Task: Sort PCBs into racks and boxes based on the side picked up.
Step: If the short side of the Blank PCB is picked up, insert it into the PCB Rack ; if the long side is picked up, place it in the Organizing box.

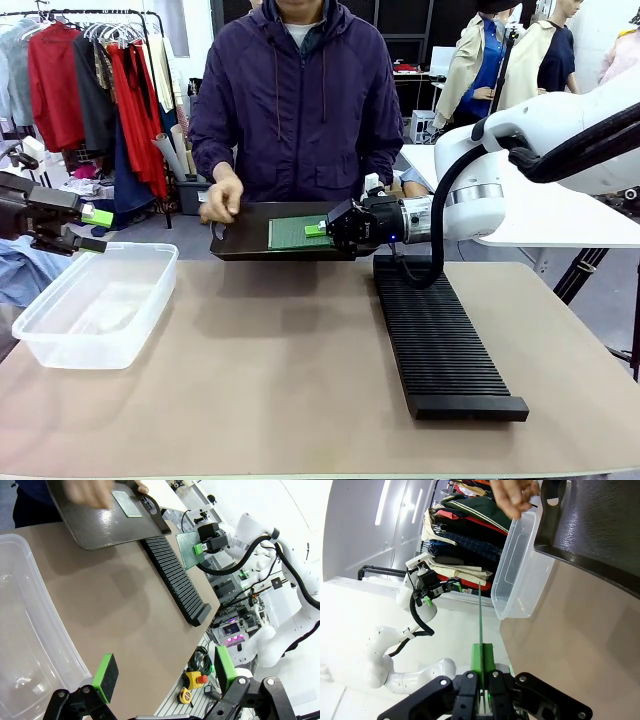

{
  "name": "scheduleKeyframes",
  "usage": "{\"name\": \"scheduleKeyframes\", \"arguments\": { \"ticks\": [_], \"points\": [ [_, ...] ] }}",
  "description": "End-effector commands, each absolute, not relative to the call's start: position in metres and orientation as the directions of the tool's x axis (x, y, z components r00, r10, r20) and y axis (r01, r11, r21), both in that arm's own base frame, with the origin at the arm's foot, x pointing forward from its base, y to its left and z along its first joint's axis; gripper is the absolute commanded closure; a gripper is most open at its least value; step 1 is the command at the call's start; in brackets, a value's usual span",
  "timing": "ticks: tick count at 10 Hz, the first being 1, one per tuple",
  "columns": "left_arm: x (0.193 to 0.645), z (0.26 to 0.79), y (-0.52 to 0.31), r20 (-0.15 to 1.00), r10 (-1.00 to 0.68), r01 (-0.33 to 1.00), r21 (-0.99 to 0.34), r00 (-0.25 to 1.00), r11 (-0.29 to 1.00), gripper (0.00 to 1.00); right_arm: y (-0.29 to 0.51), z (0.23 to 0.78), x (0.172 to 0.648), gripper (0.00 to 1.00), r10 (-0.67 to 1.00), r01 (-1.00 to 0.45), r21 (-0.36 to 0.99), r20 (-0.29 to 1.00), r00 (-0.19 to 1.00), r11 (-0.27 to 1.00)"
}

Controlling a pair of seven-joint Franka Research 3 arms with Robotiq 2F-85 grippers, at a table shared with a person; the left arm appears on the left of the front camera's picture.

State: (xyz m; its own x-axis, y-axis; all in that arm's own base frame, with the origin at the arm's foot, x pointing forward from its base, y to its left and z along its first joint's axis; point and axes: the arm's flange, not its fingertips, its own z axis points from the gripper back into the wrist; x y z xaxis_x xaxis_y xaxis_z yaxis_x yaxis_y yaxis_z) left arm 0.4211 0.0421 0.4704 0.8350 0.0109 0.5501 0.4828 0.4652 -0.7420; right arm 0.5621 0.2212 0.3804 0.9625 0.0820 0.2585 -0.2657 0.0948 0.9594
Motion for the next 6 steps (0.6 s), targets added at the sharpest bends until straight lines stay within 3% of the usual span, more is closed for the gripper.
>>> {"name": "scheduleKeyframes", "arguments": {
  "ticks": [1,6],
  "points": [
    [0.421,0.473,0.042,0.545,0.023,0.476,-0.751,0.838,0.457,0.00,0.223,0.381,0.562,1.00,0.078,-0.265,0.959,0.258,0.963,0.098],
    [0.421,0.473,0.042,0.545,0.023,0.476,-0.751,0.838,0.457,0.00,0.198,0.380,0.564,1.00,0.056,-0.310,0.949,0.307,0.950,0.052]
  ]
}}
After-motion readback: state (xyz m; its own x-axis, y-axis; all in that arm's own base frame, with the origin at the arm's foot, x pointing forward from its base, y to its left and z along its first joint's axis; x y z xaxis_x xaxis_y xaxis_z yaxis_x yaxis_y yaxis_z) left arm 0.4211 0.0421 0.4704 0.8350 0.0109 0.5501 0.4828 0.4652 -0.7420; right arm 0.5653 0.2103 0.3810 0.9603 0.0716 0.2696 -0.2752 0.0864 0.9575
